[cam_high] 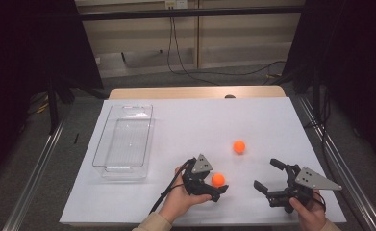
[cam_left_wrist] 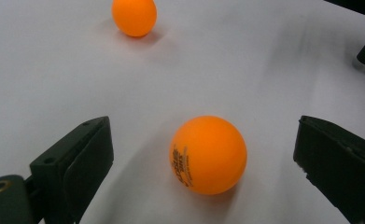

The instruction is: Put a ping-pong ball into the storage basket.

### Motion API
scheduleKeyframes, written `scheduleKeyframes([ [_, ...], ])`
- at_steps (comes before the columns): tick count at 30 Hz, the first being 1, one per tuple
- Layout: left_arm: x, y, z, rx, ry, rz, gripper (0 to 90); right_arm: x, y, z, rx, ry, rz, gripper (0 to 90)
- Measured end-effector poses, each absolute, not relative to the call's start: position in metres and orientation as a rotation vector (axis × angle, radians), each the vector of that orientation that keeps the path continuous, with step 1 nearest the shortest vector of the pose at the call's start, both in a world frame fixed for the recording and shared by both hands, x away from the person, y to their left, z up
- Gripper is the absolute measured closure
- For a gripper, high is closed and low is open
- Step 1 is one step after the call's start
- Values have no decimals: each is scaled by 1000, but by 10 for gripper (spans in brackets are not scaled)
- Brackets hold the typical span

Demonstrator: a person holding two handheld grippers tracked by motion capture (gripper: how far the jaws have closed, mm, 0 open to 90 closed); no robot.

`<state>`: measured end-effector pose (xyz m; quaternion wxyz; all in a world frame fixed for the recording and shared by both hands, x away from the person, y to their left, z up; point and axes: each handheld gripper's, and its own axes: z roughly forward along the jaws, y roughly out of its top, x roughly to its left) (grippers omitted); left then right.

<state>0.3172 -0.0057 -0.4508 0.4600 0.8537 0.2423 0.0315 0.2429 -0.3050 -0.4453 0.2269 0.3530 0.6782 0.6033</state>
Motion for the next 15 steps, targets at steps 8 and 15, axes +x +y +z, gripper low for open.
scheduleKeyframes([
  [8, 318, -6, -451, 2123, 605, 75, 102, 243, -305, -445, 972, 1869, 1665, 15],
  [15, 319, -5, -453, 2147, 621, 80, 160, 243, -305, -445, 973, 1869, 1665, 15],
])
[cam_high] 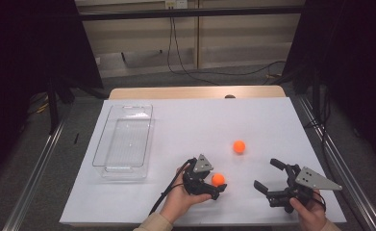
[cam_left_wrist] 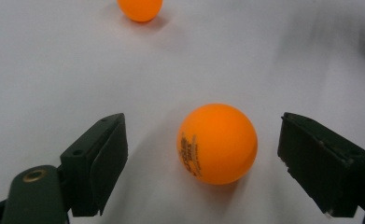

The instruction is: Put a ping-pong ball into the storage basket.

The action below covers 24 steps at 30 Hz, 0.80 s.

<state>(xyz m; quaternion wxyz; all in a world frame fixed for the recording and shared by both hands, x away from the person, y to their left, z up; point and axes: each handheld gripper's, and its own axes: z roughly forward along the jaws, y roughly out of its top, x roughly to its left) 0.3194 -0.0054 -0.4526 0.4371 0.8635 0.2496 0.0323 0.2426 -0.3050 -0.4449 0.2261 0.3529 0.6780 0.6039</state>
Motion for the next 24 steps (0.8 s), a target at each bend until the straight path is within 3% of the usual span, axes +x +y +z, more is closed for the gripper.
scheduleKeyframes([
  [5, 321, -5, -454, 2160, 635, 77, 170, 243, -305, -445, 972, 1870, 1665, 15],
  [15, 321, -6, -456, 2160, 596, 77, 294, 243, -305, -445, 970, 1871, 1665, 15],
  [24, 322, -8, -457, 2166, 595, 41, 340, 243, -305, -445, 970, 1871, 1664, 15],
])
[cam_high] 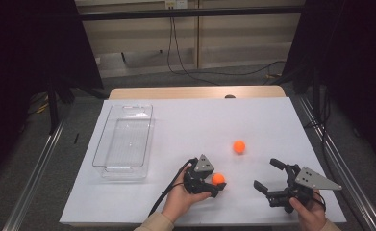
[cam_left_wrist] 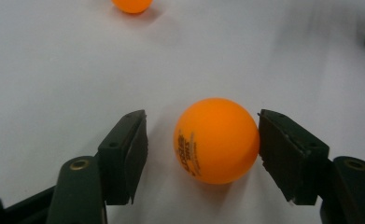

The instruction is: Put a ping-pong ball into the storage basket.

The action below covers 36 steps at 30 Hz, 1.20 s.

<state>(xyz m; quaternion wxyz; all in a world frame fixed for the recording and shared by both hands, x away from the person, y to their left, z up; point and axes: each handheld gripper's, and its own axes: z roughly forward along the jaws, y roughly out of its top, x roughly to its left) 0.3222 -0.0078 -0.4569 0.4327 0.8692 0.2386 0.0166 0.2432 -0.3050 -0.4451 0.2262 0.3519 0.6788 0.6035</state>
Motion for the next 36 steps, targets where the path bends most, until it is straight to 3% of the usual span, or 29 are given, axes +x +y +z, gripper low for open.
scheduleKeyframes([
  [11, 323, -9, -457, 2164, 592, 17, 420, 243, -305, -445, 971, 1871, 1669, 15],
  [36, 322, -11, -459, 2183, 583, 15, 462, 243, -305, -444, 967, 1873, 1670, 15],
])
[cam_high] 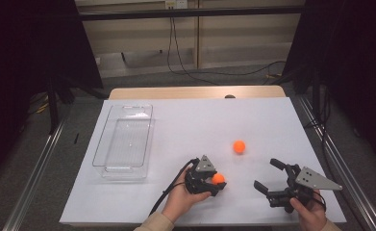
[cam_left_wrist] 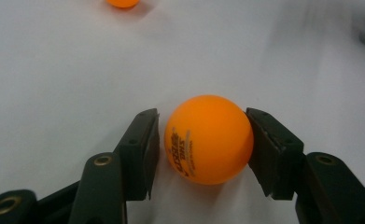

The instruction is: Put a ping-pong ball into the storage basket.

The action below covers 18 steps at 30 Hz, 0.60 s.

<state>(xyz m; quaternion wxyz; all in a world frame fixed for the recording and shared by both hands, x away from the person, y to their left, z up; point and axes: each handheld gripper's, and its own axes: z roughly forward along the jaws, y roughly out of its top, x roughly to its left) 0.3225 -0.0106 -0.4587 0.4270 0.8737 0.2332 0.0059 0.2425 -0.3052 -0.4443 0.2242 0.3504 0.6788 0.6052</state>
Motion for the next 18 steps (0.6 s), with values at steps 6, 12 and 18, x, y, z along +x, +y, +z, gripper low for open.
scheduleKeyframes([
  [6, 322, -12, -459, 2186, 581, 14, 471, 243, -305, -444, 967, 1870, 1673, 15],
  [12, 322, -11, -459, 2187, 579, 17, 488, 242, -305, -444, 966, 1872, 1672, 15],
  [18, 322, -11, -459, 2187, 582, 18, 499, 243, -305, -444, 964, 1871, 1672, 15],
])
